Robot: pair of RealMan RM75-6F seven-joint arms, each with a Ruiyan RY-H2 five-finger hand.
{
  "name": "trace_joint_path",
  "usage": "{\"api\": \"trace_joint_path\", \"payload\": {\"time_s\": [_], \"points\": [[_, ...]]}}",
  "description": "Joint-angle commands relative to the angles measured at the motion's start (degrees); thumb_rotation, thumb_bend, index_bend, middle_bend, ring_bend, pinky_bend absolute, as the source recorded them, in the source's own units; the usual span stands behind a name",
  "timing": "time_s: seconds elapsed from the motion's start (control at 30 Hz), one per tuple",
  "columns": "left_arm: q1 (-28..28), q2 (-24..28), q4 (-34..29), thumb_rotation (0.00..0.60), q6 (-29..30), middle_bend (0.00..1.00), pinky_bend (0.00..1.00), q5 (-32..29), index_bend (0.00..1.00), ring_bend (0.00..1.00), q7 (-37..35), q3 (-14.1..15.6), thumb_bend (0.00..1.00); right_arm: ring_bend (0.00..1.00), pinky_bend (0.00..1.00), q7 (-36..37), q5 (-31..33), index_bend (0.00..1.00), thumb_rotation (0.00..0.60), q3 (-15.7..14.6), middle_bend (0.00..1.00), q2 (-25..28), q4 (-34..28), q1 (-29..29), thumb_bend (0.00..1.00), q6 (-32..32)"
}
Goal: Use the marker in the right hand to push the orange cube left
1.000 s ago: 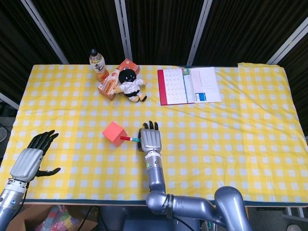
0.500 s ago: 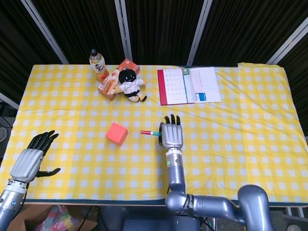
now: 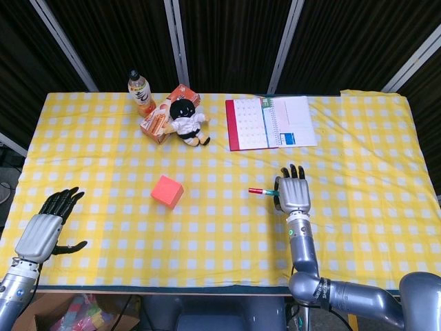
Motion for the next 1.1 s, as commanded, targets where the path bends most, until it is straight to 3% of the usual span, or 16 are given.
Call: {"api": "trace_joint_path", "payload": {"time_s": [0.03, 0.13, 0.33, 0.47, 0.7, 0.87, 1.1], "points": [[0.0, -0.1, -0.1, 0.600, 0.0, 0.00, 0.00, -0.2, 0.00, 0.00, 0.2, -0.1, 0.00, 0.00, 0.00, 1.9, -1.0, 0.60, 0.600, -1.2, 0.19, 1.1, 1.0, -1.1, 0.59, -1.5], [0.1, -0.2, -0.1, 0.600, 0.0, 0.00, 0.00, -0.4, 0.00, 0.00, 0.4, -0.1, 0.00, 0.00, 0.00, 2.9, -1.6, 0.57, 0.600, -1.7, 0.19, 1.3, 1.8, -1.4, 0.59, -1.8], [0.1, -0.3, -0.1, 0.600, -0.1, 0.00, 0.00, -0.7, 0.00, 0.00, 0.5, -0.2, 0.00, 0.00, 0.00, 3.0, -2.1, 0.28, 0.600, -2.7, 0.16, 1.5, 1.8, -1.6, 0.59, -2.1], [0.1, -0.3, -0.2, 0.600, -0.1, 0.00, 0.00, -0.8, 0.00, 0.00, 0.6, -0.2, 0.00, 0.00, 0.00, 2.1, -2.4, 0.14, 0.600, -3.5, 0.12, 2.1, 0.8, -1.7, 0.57, -1.4], [0.2, -0.3, 0.1, 0.600, 0.3, 0.00, 0.00, -0.4, 0.00, 0.00, 0.4, -0.2, 0.00, 0.00, 0.00, 3.6, -5.5, 0.07, 0.600, -4.7, 0.05, 5.7, -5.1, -4.0, 0.53, 1.8], [0.5, -0.5, 0.5, 0.600, 1.4, 0.00, 0.00, 0.3, 0.00, 0.00, -0.2, -0.4, 0.00, 0.00, 0.00, 7.7, -14.5, 0.00, 0.600, -9.3, 0.00, 12.5, -12.5, -8.9, 0.50, 6.4], [1.1, -1.6, 1.7, 0.600, 3.8, 0.00, 0.00, 2.0, 0.00, 0.00, 0.0, -0.6, 0.00, 0.00, 0.00, 19.1, -31.0, 0.00, 0.600, -18.7, 0.00, 22.9, -17.5, -19.7, 0.45, 15.8]]}}
